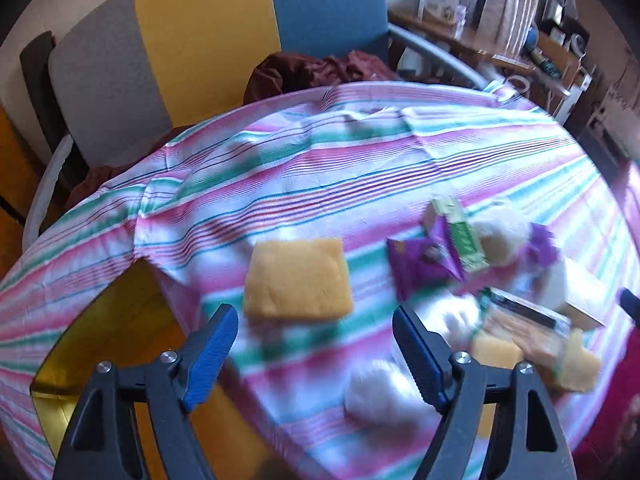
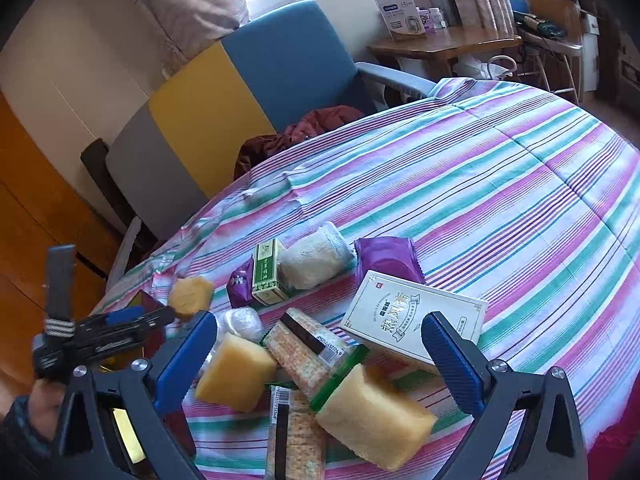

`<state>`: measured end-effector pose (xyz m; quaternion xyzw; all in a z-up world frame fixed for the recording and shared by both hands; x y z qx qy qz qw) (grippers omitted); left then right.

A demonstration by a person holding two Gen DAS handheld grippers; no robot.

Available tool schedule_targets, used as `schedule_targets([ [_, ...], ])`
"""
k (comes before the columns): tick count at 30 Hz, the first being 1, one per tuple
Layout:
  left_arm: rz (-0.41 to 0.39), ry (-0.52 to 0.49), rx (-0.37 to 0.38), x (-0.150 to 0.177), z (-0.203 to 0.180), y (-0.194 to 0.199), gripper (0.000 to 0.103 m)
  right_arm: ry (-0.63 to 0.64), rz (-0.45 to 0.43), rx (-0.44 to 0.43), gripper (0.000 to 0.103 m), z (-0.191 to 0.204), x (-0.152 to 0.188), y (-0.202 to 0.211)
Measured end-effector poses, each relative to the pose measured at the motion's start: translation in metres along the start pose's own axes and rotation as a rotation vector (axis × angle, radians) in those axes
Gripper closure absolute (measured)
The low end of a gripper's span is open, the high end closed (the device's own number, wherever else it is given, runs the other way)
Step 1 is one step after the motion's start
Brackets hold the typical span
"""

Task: Organize objects
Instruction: 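Reach over the items and grasp the yellow sponge with the left gripper, then carry the sponge into the gold tray and open the left gripper while the right gripper grasps a cracker packet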

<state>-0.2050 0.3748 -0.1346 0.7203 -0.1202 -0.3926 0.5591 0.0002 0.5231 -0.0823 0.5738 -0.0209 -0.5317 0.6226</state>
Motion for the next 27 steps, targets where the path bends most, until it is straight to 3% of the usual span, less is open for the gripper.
schedule_targets([
  [6,0.068,-0.011,-0.061,-0.012,0.009,-0.042,0.02,-0.099,-0.036,-0.027,0.0,-0.016,-0.011,0.006],
  [8,0.087,-0.007,-0.092,-0.01,0.014,-0.052,0.035,-0.135,-0.053,-0.032,0.0,-0.024,-0.016,0.009],
  [10,0.06,0.012,-0.081,-0.009,0.015,-0.051,0.039,-0.165,-0.054,-0.033,0.0,-0.03,-0.018,0.008],
  [17,-0.084,0.063,-0.001,-0.001,0.005,0.005,0.041,-0.221,-0.003,-0.021,0.0,-0.042,-0.016,-0.003],
  [22,-0.165,0.062,0.063,0.032,-0.011,0.059,0.041,-0.204,0.034,-0.032,0.0,-0.037,-0.011,-0.009],
  [27,-0.194,0.117,0.118,0.073,-0.01,0.091,0.041,-0.003,0.105,-0.147,0.0,0.018,0.007,-0.015],
])
Point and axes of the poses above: each gripper's, at about its wrist camera, not at the fingertips, and y roughly against the way its jaws point, z to its left, x to its underside, the point moved 9 cm from there along -y, roughly the way its jaws point, and after that the axes turned 7 degrees about x, right-handed, at the moved point
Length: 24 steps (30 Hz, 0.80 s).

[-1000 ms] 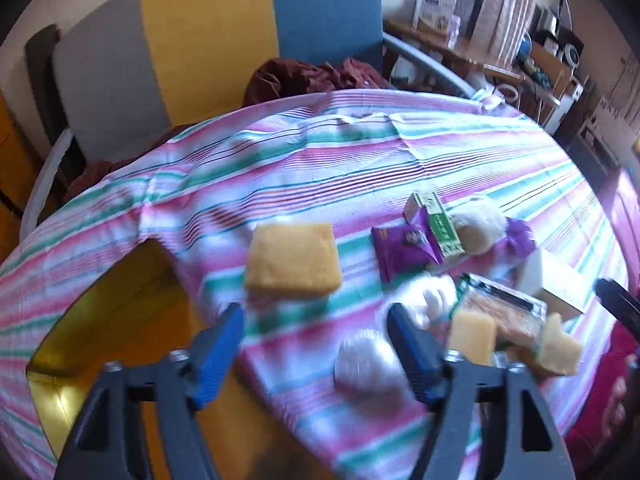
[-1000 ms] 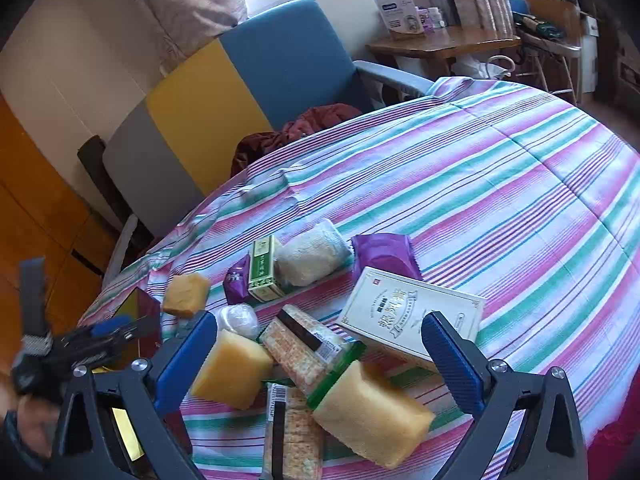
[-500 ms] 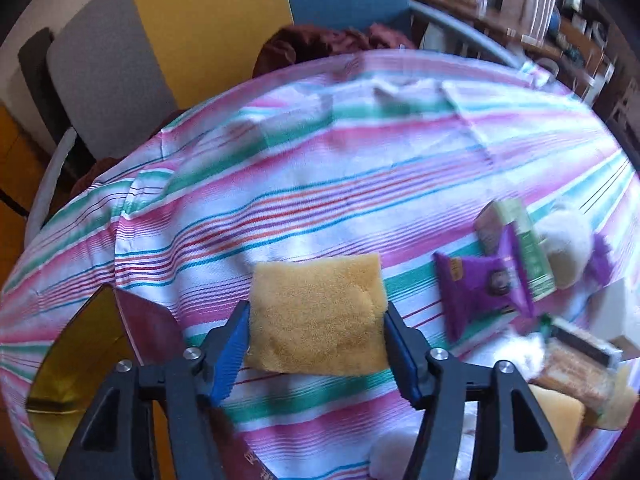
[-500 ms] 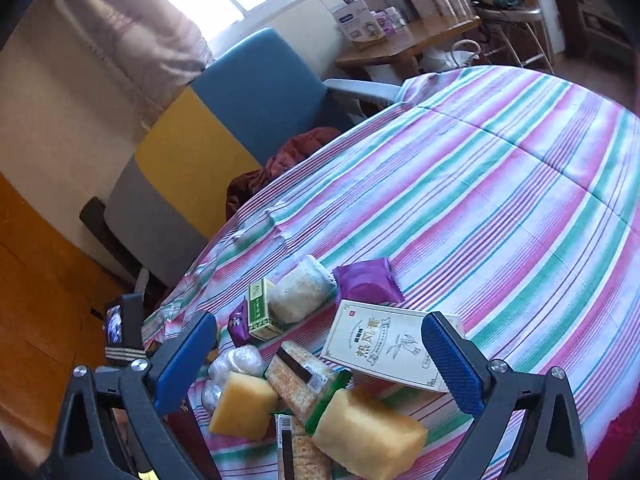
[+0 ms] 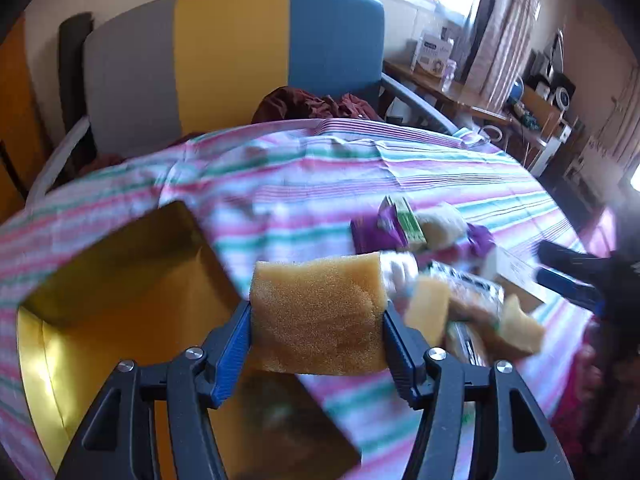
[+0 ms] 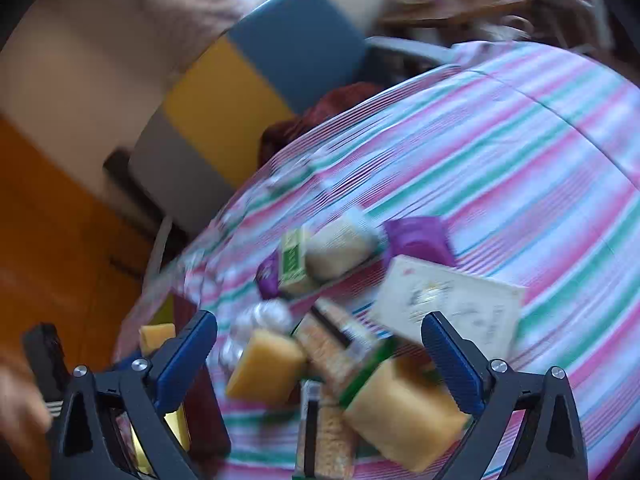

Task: Organize objects
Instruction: 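Carry the sponge into the gold tray and open the left gripper while the right gripper grasps a cracker packet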

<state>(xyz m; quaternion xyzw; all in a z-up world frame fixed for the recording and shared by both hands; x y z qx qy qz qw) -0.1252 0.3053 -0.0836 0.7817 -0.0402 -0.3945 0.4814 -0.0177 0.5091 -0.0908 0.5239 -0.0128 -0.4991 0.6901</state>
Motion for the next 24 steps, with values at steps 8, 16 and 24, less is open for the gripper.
schedule_targets([
  [8,-0.052,0.095,-0.021,0.053,0.04,0.057,0.04,0.221,0.264,-0.071,0.032,0.056,0.07,-0.027],
  [16,-0.102,0.19,-0.061,0.091,0.085,0.089,0.04,0.216,0.338,0.176,0.039,0.024,0.105,-0.031],
  [24,-0.12,0.288,-0.13,0.1,0.146,0.101,0.04,0.287,0.325,0.332,0.059,0.007,0.105,-0.056],
])
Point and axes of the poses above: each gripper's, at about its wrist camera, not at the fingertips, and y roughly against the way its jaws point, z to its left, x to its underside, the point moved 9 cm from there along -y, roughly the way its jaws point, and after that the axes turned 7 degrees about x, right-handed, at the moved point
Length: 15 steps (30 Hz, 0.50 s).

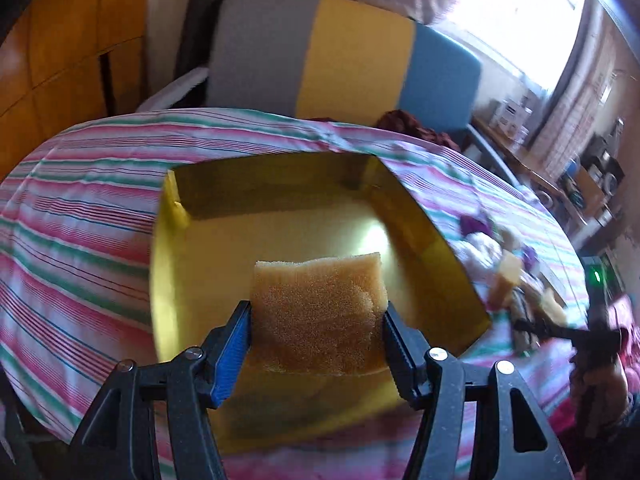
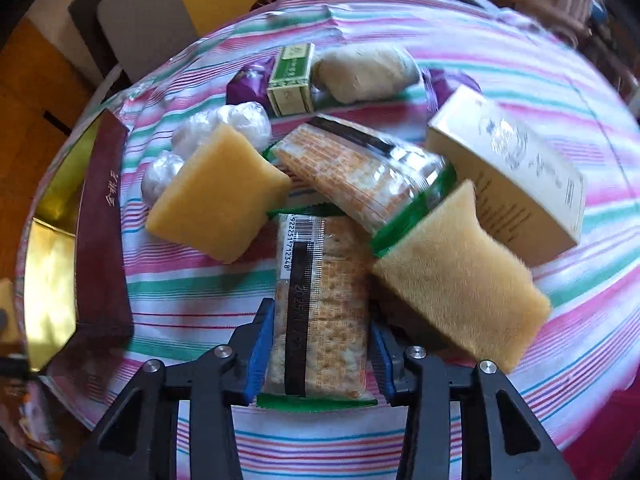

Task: Organize objects
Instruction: 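Carry the sponge into the gold tray and open the left gripper while the right gripper grasps a cracker packet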

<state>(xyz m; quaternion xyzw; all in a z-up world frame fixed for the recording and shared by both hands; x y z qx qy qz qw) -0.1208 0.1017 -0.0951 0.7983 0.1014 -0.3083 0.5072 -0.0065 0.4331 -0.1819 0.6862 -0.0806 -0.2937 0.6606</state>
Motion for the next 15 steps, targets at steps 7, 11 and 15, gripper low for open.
schedule_targets([
  [7,0.001,-0.012,-0.12,-0.053,0.04,-0.041,0.038,0.05,-0.003,0.022,0.058,-0.001,0.0,-0.004],
  [11,0.017,-0.006,-0.209,-0.071,0.061,-0.068,0.036,0.058,-0.008,0.027,0.058,-0.003,-0.002,-0.003],
  [15,0.042,0.01,-0.298,-0.08,0.083,-0.093,0.034,0.07,-0.014,0.034,0.058,0.002,-0.004,-0.007],
])
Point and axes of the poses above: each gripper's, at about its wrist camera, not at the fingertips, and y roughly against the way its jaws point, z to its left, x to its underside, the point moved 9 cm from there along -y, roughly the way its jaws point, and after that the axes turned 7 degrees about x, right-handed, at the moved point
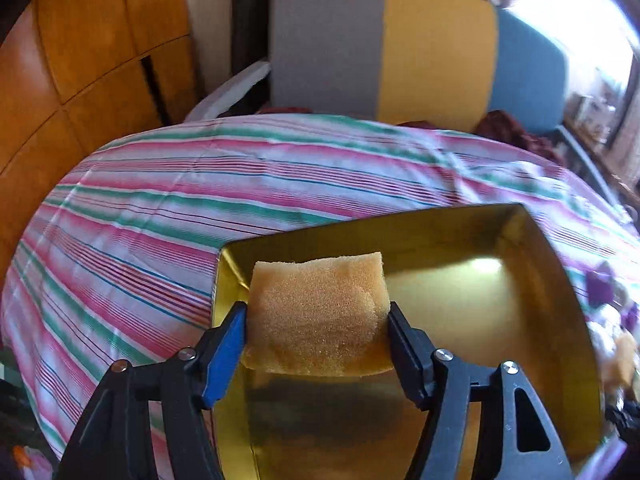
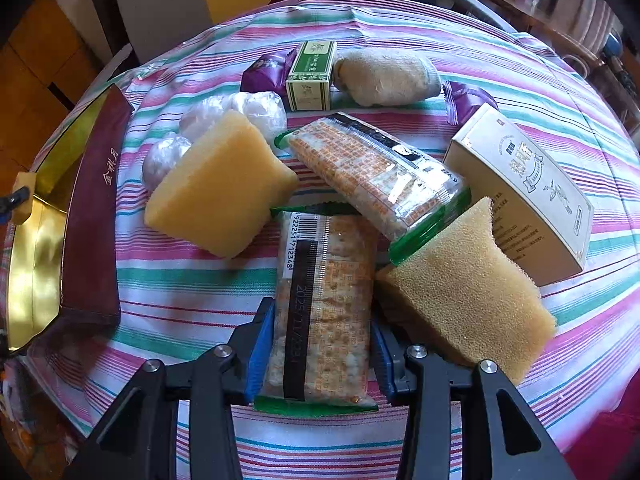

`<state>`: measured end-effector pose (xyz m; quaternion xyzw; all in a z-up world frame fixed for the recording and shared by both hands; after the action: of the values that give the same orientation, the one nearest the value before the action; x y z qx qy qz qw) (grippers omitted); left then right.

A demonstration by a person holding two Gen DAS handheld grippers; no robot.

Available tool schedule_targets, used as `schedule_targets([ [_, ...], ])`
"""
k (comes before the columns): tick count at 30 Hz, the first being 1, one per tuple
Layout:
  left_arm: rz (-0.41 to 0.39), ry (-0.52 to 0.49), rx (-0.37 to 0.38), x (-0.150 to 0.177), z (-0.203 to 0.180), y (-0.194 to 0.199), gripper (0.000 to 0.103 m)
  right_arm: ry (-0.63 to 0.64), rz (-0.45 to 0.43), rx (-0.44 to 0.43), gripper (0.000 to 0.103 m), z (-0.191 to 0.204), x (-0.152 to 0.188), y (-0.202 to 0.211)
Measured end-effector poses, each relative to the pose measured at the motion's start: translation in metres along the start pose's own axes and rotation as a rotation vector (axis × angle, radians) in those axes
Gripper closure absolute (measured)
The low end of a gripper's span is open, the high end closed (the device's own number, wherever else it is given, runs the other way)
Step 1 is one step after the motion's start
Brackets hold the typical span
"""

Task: Organize objects
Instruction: 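Carry the sponge into the gold tray and open the left gripper while the right gripper grasps a cracker packet, then lower the cracker packet into the gold tray beside the sponge and open the right gripper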

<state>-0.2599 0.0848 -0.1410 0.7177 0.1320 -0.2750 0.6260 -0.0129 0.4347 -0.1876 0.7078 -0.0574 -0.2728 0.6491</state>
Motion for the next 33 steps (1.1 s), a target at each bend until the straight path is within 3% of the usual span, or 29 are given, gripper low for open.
schedule_targets([
  [3,0.029,0.01,-0.03,-0.003,0.007,-0.017,0.029,0.018,-0.006,0.013,0.058,0.003,0.001,-0.001],
  [6,0.026,0.023,-0.006,-0.005,0.008,-0.02,0.025,0.033,-0.012,0.022,0.057,0.004,0.004,-0.002],
  [12,-0.053,0.062,0.032,-0.009,0.015,0.021,0.023,0.062,-0.025,0.044,0.058,0.003,0.006,0.0],
  [19,-0.16,0.033,0.044,0.036,0.03,0.101,0.023,0.072,-0.024,-0.007,0.058,0.014,0.021,0.017],
  [23,-0.15,0.055,0.081,0.07,0.034,0.117,0.027,0.087,-0.051,-0.078,0.06,0.022,0.033,0.05],
  [30,-0.125,0.13,0.165,0.104,0.033,0.125,0.029,0.259,-0.173,-0.176,0.061,0.107,0.025,0.11],
  [33,-0.134,0.14,0.186,0.106,0.033,0.13,0.029,0.321,-0.176,-0.225,0.062,0.156,0.016,0.115],
])
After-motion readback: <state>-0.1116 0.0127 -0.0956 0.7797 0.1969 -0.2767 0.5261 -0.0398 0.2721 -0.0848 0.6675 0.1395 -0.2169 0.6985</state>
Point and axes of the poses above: each gripper's, at about its wrist camera, not at the fingertips, and y roughly against the way its jaws point, z to its left, x to its underside, the point moved 9 cm from there along -y, roughly the way its jaws point, and after that the axes turned 7 degrees about x, right-handed, at the moved point
